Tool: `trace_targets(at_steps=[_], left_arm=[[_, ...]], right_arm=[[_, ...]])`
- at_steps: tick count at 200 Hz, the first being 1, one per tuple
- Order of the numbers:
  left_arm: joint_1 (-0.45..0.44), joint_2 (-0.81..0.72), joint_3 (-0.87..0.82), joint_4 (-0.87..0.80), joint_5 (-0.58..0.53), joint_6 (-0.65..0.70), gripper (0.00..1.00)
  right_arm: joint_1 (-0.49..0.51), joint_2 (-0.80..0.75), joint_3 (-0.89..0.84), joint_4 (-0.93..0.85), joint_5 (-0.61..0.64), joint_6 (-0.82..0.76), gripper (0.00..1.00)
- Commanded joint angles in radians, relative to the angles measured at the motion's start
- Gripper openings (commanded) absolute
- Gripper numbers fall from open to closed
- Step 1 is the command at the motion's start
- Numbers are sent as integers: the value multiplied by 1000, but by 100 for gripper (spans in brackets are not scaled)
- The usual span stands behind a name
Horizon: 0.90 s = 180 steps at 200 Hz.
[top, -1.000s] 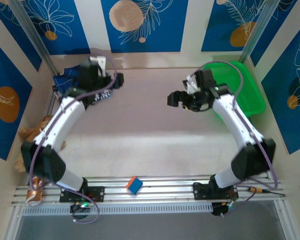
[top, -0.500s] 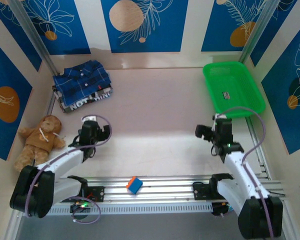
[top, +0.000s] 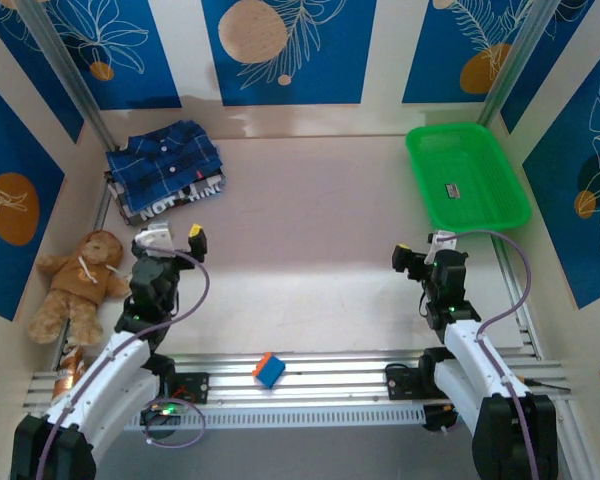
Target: Fold and stack the long sleeve shirts
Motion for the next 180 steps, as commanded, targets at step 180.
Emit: trace_targets(at_steps=[180], left_arm=[[117, 860, -1, 758, 154, 223, 100]], right_arm=[[-38, 478, 103, 524, -264, -95, 99]])
